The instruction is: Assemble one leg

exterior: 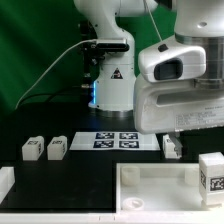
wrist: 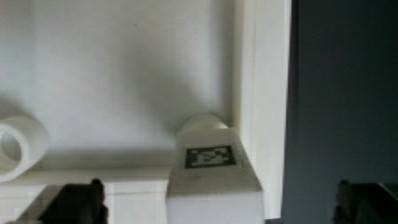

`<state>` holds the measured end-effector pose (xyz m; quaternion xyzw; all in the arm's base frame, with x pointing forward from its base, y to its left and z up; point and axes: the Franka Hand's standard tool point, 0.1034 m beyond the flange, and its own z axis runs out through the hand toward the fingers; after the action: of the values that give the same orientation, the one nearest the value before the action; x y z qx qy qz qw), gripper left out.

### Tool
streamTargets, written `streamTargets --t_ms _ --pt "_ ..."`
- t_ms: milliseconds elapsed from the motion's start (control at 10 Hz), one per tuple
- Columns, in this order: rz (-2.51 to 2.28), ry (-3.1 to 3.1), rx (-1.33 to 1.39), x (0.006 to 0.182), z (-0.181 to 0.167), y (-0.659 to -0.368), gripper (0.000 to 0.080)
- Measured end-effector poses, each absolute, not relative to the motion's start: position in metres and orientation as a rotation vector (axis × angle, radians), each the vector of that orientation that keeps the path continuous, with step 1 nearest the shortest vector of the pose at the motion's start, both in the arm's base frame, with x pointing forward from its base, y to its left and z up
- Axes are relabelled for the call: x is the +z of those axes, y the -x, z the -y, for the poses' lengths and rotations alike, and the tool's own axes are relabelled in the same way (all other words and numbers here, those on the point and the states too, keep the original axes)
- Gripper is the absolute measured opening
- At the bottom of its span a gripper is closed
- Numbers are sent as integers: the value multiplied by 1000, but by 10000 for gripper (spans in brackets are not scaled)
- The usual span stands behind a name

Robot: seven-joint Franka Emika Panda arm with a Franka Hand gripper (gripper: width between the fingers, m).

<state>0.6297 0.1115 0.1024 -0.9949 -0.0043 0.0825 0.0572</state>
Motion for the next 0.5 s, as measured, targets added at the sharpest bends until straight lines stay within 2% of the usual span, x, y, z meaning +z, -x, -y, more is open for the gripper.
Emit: streamTargets --t_ms 300,400,500 --pt "-7 3021 230 94 -111 -633 649" --pt "-7 3021 230 95 -111 -633 525" --pt "-7 3021 230 94 -111 -633 525"
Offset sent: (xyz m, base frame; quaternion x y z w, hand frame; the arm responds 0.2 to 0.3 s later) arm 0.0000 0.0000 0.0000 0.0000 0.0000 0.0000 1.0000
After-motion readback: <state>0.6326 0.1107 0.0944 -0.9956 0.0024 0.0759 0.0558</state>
